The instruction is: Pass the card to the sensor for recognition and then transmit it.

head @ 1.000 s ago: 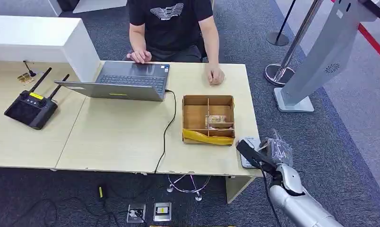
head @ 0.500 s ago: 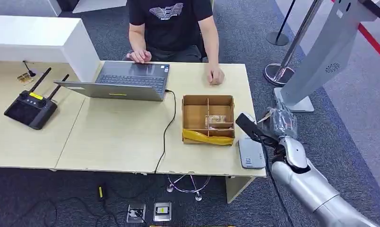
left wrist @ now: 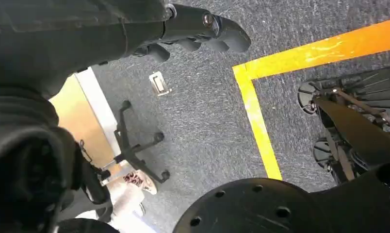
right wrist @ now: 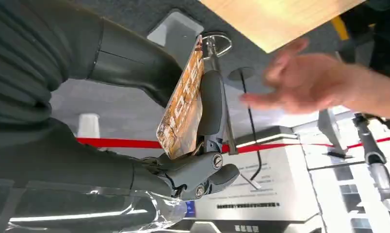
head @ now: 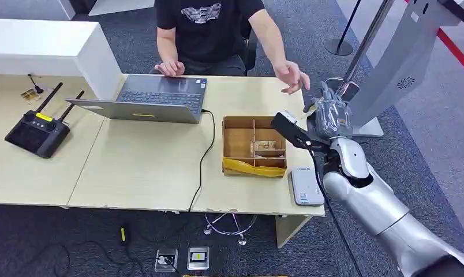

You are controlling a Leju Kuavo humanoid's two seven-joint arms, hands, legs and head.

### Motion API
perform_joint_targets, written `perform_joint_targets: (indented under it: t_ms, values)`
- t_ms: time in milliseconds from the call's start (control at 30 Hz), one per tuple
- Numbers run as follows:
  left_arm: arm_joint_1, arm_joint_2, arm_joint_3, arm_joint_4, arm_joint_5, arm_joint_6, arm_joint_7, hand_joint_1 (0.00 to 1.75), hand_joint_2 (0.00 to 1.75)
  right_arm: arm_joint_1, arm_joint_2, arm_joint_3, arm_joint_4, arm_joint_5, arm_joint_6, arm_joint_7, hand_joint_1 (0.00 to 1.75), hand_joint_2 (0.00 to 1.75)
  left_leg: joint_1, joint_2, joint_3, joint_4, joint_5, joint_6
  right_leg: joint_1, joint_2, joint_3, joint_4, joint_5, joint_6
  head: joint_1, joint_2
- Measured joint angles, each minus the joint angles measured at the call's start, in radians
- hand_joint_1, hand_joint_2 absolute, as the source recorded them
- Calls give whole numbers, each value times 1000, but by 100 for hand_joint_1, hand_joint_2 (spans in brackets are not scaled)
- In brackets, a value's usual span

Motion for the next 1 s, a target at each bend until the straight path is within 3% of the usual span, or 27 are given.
perform_joint_targets:
  t_ms: [600,633,667,700,967,1000]
  values:
    - [-15,-13,-11,0,3,0,16,0,0,-49,116,53,129,-38,-35,-56,175,175,0,0,0,0,0,0,0,0,-1,0,0,0,0,0]
    - [-16,-15,-11,0,3,0,16,0,0,-52,122,56,141,-38,-39,-59,2,175,0,0,0,0,0,0,0,0,-1,0,0,0,0,0]
    - [-16,-16,-11,-2,3,0,16,0,0,-54,127,60,152,-38,-43,-61,2,175,0,0,0,0,0,0,0,0,-1,0,0,0,0,0]
    - [-16,-16,-11,-2,1,0,16,0,0,-55,131,65,159,-38,-48,-61,0,0,0,0,0,0,0,0,0,0,-1,0,0,0,0,0]
    - [-18,-19,-14,-3,-7,0,17,0,0,-56,148,69,189,-50,-49,-90,0,0,0,0,0,0,0,0,0,0,-1,0,0,0,0,0]
    - [-18,-19,-14,-3,-7,0,17,0,0,-57,150,69,193,-48,-49,-92,0,175,0,0,0,0,0,0,0,0,-1,0,0,0,0,0]
